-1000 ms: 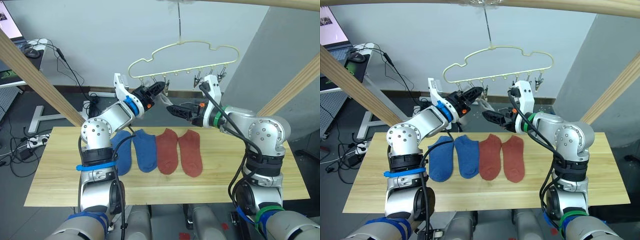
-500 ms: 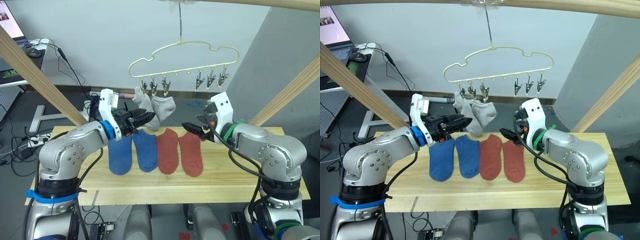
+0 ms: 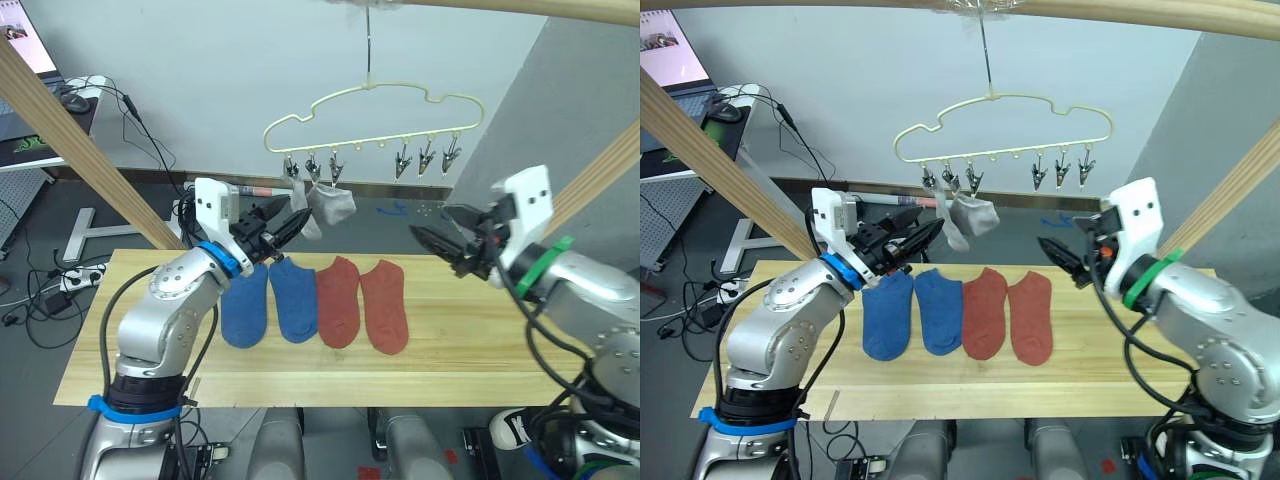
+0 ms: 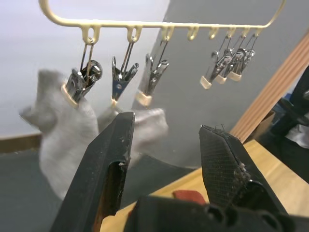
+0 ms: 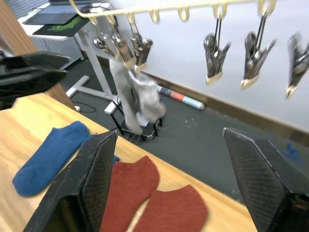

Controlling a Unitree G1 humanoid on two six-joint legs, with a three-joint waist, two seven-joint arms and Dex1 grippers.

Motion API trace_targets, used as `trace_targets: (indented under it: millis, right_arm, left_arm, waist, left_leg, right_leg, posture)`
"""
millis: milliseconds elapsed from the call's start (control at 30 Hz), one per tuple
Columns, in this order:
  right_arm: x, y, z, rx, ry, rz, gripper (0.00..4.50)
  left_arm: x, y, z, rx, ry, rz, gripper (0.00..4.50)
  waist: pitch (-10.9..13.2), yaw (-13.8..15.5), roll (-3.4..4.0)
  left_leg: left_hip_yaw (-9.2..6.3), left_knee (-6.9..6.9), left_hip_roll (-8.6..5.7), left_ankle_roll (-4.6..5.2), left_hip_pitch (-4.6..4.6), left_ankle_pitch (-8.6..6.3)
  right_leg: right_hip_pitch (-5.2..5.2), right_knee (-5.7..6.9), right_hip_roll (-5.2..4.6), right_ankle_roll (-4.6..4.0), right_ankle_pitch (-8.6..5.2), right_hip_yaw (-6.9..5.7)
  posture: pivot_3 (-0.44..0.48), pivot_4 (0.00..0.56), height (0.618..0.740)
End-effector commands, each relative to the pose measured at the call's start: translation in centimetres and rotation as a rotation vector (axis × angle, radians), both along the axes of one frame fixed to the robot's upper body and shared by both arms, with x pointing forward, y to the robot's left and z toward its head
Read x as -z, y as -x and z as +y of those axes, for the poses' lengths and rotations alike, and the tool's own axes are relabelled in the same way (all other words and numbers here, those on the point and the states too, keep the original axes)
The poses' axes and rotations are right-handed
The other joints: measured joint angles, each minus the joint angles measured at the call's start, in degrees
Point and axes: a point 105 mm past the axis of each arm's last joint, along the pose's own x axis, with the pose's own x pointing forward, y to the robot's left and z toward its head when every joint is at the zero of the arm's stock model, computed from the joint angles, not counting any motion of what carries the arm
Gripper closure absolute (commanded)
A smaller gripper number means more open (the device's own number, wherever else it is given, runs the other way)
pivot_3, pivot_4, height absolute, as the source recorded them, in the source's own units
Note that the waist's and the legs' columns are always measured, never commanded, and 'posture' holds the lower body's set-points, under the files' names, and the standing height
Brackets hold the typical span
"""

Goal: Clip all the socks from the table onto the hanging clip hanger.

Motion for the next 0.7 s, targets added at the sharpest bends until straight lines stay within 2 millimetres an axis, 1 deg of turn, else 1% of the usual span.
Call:
trace_targets:
  millis: [33, 133, 200, 300, 400, 500, 700]
  right_arm:
    - [-2.2, 1.0, -0.7, -0.069, 0.013, -0.053, 0.84]
    - [-3.4, 1.3, -1.2, -0.1, 0.022, -0.068, 0.84]
    - [-3.9, 1.5, -1.4, -0.112, 0.02, -0.072, 0.84]
    - [-4.5, 1.8, -1.7, -0.126, 0.005, -0.071, 0.77]
    - [-4.6, 2.1, -1.9, -0.133, -0.004, -0.063, 0.77]
    - [-4.4, 2.2, -1.9, -0.138, -0.007, -0.053, 0.77]
    - [-3.9, 2.4, -2.0, -0.134, 0.0, -0.026, 0.77]
  left_arm:
    - [-0.8, 0.1, -1.5, 0.013, 0.003, -0.062, 2.06]
    - [-0.8, -0.2, -2.8, 0.008, 0.009, -0.085, 2.06]
    - [-0.8, -0.3, -3.2, -0.009, 0.026, -0.098, 2.06]
    - [-1.0, -0.7, -3.3, -0.048, 0.044, -0.109, 1.55]
    - [-1.1, -1.1, -3.2, -0.101, 0.059, -0.108, 0.64]
    - [-1.0, -1.7, -3.2, -0.164, 0.052, -0.108, 0.64]
    - [-0.6, -2.0, -4.2, -0.189, 0.063, -0.115, 0.64]
  waist:
    - [0.0, 0.0, -0.01]
    - [-0.1, -0.1, -0.01]
    - [-0.1, -0.1, -0.01]
    - [-0.1, -0.1, -0.02]
    - [-0.1, -0.1, -0.02]
    - [-0.1, -0.1, -0.02]
    - [-0.1, -0.1, -0.03]
  left_leg:
    - [0.0, 0.03, 0.0, 0.0, 0.0, 0.0]
    - [0.0, 0.04, 0.0, 0.01, 0.03, 0.0]
    - [0.0, 0.06, -0.01, 0.01, 0.03, 0.0]
    - [0.0, 0.06, -0.01, 0.01, 0.03, 0.0]
    - [0.0, 0.07, -0.01, 0.02, 0.03, 0.0]
    - [-0.01, 0.14, -0.01, 0.02, 0.03, 0.0]
    - [-0.01, 0.19, -0.03, 0.02, 0.04, 0.0]
  right_leg:
    - [0.02, 0.0, 0.0, 0.0, 0.0, 0.0]
    - [0.04, 0.0, 0.01, 0.0, 0.0, 0.02]
    - [0.04, 0.01, 0.01, -0.01, 0.01, 0.03]
    - [0.07, 0.0, 0.01, -0.01, 0.01, 0.02]
    - [0.07, 0.01, 0.01, -0.01, 0.01, 0.02]
    - [0.11, 0.02, 0.01, -0.01, 0.02, 0.02]
    - [0.15, 0.02, 0.01, -0.01, 0.02, 0.03]
  posture:
    - [0.045, 0.204, 0.74]
    - [0.036, 0.204, 0.74]
    - [0.03, 0.203, 0.74]
    - [0.021, 0.207, 0.74]
    - [0.016, 0.209, 0.74]
    - [0.01, 0.212, 0.74]
    - [-0.007, 0.215, 0.74]
